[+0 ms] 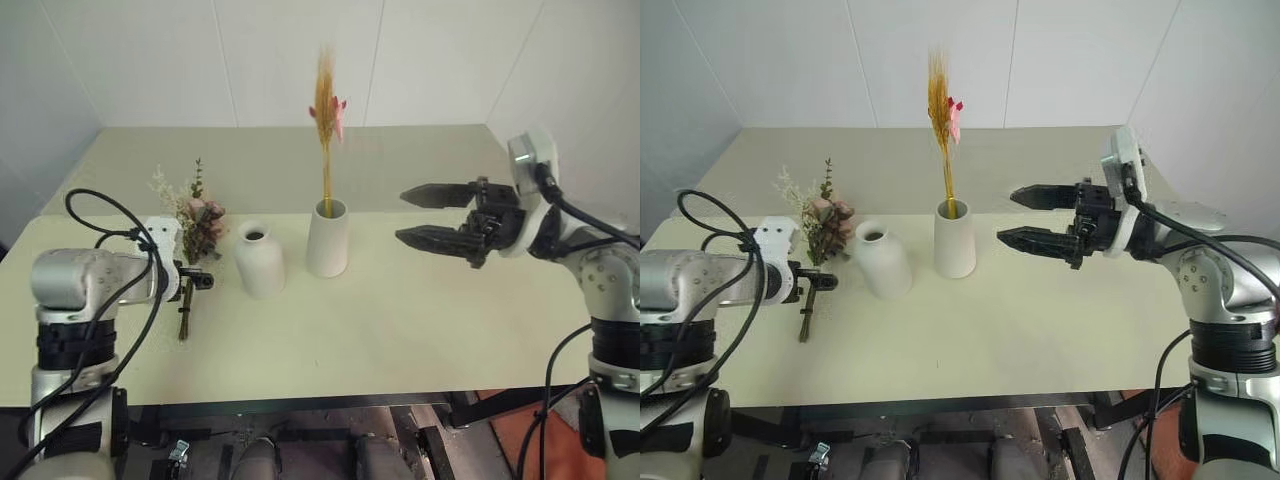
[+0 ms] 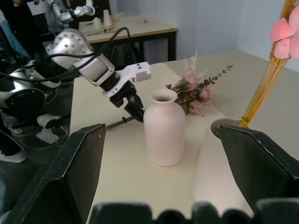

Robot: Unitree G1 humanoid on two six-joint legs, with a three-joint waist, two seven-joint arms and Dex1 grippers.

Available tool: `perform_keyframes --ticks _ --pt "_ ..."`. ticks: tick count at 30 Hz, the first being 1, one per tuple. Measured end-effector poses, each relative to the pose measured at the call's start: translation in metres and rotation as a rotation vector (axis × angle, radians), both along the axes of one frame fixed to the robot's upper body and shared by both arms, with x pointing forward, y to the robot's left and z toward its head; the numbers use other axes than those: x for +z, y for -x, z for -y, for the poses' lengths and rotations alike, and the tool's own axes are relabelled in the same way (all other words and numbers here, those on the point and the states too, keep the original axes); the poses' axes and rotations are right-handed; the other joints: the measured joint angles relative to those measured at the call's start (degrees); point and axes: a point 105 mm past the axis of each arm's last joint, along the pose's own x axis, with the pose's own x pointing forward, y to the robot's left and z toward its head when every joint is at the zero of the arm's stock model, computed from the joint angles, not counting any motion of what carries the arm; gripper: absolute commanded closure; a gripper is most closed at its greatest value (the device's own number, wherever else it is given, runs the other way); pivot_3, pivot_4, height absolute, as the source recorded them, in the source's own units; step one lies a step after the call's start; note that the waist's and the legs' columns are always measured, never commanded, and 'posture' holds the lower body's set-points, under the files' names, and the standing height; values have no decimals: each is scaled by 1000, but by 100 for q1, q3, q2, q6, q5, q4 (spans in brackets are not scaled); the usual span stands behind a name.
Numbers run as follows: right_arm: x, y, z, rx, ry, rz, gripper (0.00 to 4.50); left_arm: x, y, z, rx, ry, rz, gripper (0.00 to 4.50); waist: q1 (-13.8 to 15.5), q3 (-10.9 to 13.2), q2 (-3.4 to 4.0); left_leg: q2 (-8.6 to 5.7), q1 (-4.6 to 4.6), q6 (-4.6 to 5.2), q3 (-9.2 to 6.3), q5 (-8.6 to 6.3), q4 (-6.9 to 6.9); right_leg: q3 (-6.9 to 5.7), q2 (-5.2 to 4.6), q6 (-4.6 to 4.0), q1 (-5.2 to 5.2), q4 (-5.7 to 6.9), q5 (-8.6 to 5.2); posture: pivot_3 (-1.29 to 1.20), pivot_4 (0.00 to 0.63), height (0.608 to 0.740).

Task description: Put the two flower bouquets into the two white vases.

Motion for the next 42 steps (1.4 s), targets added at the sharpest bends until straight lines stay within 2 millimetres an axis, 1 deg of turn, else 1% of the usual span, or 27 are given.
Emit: perform_keyframes --ticks 1,4,5,6,9,14,15,16,20,21,23,25,27,30,32,33,34,35,37,39,42 --pt "0 1 1 7 7 5 24 -1 -3 0 0 5 2 0 0 0 0 0 -2 0 0 0 0 0 0 0 -1 0 0 0 150 740" --pt "0 2 2 19 15 12 0 3 -18 1 -4 9 44 573 9 0 0 -3 -4 0 0 0 0 0 -3 0 -1 0 0 0 150 740" --pt "0 3 2 22 16 13 0 5 -23 2 -8 8 64 852 11 0 0 -3 -6 0 0 0 0 -1 -4 0 -2 -2 1 0 150 740" --pt "0 3 3 22 19 14 0 5 -27 3 -15 8 85 1235 8 0 0 -6 -6 0 0 0 0 0 -6 0 -1 -3 1 0 150 740" --pt "-2 3 4 15 25 8 0 2 -33 3 -14 1 105 2239 8 0 0 -8 -12 0 0 0 1 0 -9 2 -2 -5 2 0 150 740" --pt "-7 4 9 10 54 2 0 1 -35 -5 16 -23 117 3935 13 1 -1 -12 -14 0 0 0 3 0 -12 6 -3 -4 3 0 150 740" --pt "-7 4 10 8 58 7 0 2 -35 -7 25 -29 122 4211 11 1 -1 -12 -14 0 0 0 4 0 -12 8 -3 -4 4 0 150 740" --pt "-8 4 10 11 61 11 0 3 -36 -10 34 -36 134 4345 9 1 -1 -11 -14 0 0 0 4 0 -12 9 -3 -4 4 0 150 740" --pt "-9 4 11 10 68 24 0 16 -39 -20 74 -27 212 4345 10 1 -2 -11 -13 0 0 0 4 0 -12 10 -3 -4 5 0 150 740" --pt "-11 4 11 4 71 23 0 22 -40 -23 77 -23 237 4345 11 2 -3 -11 -14 0 0 0 4 0 -12 10 -3 -4 5 0 150 740" --pt "-14 3 13 -9 74 18 0 39 -39 -27 56 -9 304 4345 10 5 -8 -11 -17 0 0 0 4 0 -13 9 -4 -6 5 0 150 740" --pt "-20 2 16 -25 80 8 0 63 -36 -27 21 42 397 4345 12 6 -9 -15 -18 -1 0 0 3 0 -18 9 -4 -6 5 0 150 740" --pt "-24 2 21 -43 94 -1 0 89 -33 -20 -42 134 506 4345 14 6 -11 -17 -20 -1 0 0 5 -2 -21 10 -3 -6 6 0 150 740" --pt "-27 3 24 -53 96 -2 0 146 -25 -2 -170 288 714 4345 42 11 -18 -17 -21 -1 0 0 12 -5 -21 19 0 -7 6 0 150 740" --pt "-29 3 24 -57 102 7 0 186 -16 9 -269 390 856 4345 39 11 -18 -19 -19 -1 0 0 14 -5 -23 22 4 -8 6 0 150 740" --pt "-29 3 24 -58 103 10 0 203 -11 14 -321 427 921 4345 31 10 -18 -20 -15 -1 1 0 13 -3 -24 23 7 -9 6 0 150 740" --pt "-30 4 24 -60 103 12 0 214 -7 17 -362 453 967 4345 27 10 -18 -21 -13 -1 1 0 13 -3 -25 24 9 -8 5 0 150 740" --pt "-30 3 24 -64 103 13 0 221 -4 20 -404 476 1006 4345 25 10 -18 -21 -11 0 1 0 12 -3 -24 24 9 -7 5 0 150 740" --pt "-31 3 25 -70 102 16 0 228 -5 26 -461 535 1048 4345 22 10 -18 -20 -10 0 1 1 13 -3 -23 24 9 -4 6 0 150 740" --pt "-30 3 24 -72 102 24 0 235 -9 38 -532 619 1086 4345 26 11 -18 -20 -12 0 0 1 19 -4 -23 26 11 -5 8 0 150 740" --pt "-29 4 24 -73 103 31 0 242 -10 55 -629 668 1148 4345 28 11 -18 -23 -15 0 2 1 19 -1 -26 28 13 -11 8 0 150 740"
